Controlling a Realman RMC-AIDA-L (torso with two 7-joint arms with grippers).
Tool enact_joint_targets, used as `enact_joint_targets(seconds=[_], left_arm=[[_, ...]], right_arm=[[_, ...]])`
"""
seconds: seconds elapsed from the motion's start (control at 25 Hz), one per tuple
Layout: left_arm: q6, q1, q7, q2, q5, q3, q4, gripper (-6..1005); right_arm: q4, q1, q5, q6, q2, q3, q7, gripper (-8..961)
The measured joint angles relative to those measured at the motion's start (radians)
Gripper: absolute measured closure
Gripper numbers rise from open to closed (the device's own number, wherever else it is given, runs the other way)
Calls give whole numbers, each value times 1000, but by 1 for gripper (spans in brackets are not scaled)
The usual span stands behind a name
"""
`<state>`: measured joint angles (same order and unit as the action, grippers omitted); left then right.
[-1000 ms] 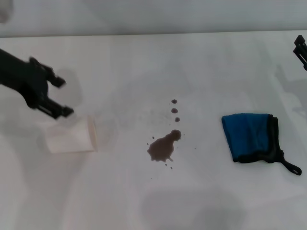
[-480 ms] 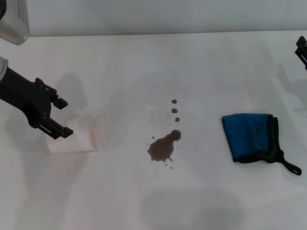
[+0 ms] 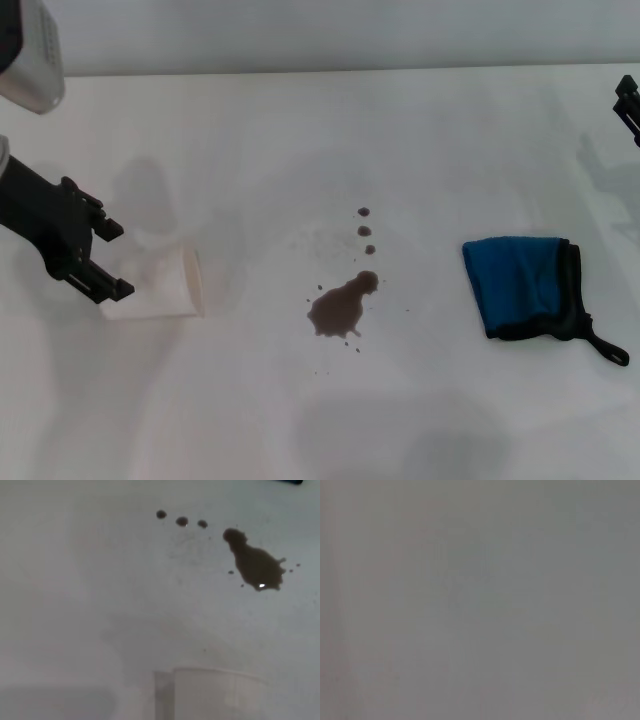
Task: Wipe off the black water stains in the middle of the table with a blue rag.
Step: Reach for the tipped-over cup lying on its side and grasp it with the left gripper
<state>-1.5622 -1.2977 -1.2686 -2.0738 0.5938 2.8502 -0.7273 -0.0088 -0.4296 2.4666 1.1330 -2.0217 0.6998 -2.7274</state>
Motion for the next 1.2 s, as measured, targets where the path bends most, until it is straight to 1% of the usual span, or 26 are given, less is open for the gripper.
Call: enact_joint_targets(seconds=[0.48, 1.0, 1.2], left_arm=[[122, 35, -4, -2, 32, -1, 172, 153], [221, 71, -25, -3, 36, -2, 243, 155], [228, 74, -29, -2, 36, -2, 254, 159]], right_arm=[[1, 12, 0, -20, 1, 0, 0, 96], [-4, 6, 2, -37, 3, 0, 0, 98], [-4, 5, 2, -40, 2, 0, 0, 99]])
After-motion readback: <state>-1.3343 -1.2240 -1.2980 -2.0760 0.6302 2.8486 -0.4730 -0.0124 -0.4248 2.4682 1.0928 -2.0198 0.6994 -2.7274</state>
